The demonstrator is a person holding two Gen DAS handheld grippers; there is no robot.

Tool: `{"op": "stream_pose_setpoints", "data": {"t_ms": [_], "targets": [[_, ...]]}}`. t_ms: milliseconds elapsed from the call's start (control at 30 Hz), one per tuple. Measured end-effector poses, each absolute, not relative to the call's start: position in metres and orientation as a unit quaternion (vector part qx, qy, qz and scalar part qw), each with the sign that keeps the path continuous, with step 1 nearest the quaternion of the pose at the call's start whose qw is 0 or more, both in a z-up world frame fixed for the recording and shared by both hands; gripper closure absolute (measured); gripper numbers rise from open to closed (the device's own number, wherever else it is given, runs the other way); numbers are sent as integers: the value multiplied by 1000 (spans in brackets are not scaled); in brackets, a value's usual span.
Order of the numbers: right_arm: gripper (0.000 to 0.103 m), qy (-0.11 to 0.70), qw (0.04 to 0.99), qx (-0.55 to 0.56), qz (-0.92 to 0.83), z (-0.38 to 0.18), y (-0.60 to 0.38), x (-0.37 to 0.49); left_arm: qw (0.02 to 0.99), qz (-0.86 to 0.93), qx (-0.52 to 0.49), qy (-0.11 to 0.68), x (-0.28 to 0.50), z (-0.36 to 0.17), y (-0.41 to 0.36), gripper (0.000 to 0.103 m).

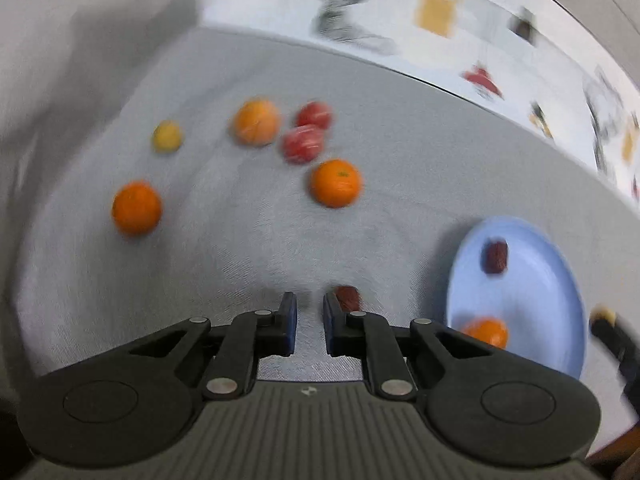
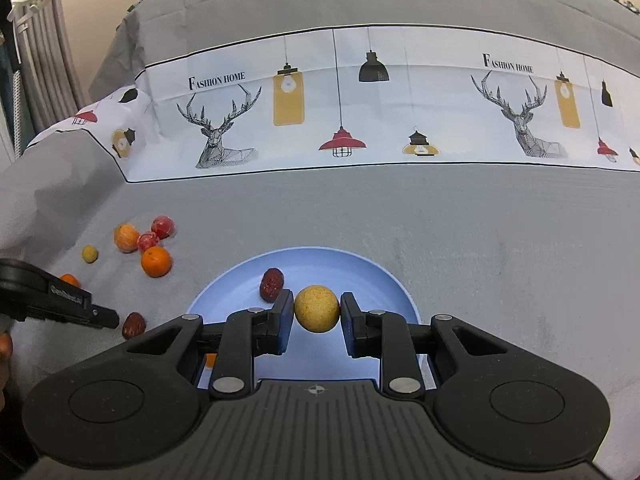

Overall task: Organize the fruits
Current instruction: 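Carry the date with the left gripper while the right gripper carries the yellow fruit toward the plate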

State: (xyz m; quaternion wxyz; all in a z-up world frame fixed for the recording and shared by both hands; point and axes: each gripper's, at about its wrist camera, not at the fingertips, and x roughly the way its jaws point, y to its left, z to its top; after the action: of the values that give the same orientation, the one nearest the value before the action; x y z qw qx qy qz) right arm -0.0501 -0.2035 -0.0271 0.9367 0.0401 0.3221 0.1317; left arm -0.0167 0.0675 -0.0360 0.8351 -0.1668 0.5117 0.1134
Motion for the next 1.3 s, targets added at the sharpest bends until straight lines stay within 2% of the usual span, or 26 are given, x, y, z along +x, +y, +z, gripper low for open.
{"op": "stream_pose_setpoints", "data": {"t_ms": [100,233,367,600,667,733,767,1033,1300], "targets": [[76,322,936,47,134,-28,-205,-50,821,114,-224,512,-13,-39,88,81],[76,317,936,52,141,-29,-206,-48,814,97,-251,515,-13,-45,87,69],[76,319,935,57,147,-31,-208,-46,820,80,-214,525,-7,-51,67,59],[76,323,933,55,150,-33,-210,-44,839,67,-124,525,-2,-55,38,60],[76,326,932,55,149,-33,-209,-43,843,63,-101,524,-2,-56,32,66],[76,327,932,52,149,-34,-207,-43,846,64,-84,522,-1,-57,30,79],[76,327,932,49,150,-34,-206,-43,847,66,-80,522,-1,-57,30,80],[76,333,932,43,139,-42,-202,-40,854,80,-86,507,-5,-47,37,81],[76,326,935,42,132,-35,-203,-43,884,76,-36,460,-14,-14,20,81]]}}
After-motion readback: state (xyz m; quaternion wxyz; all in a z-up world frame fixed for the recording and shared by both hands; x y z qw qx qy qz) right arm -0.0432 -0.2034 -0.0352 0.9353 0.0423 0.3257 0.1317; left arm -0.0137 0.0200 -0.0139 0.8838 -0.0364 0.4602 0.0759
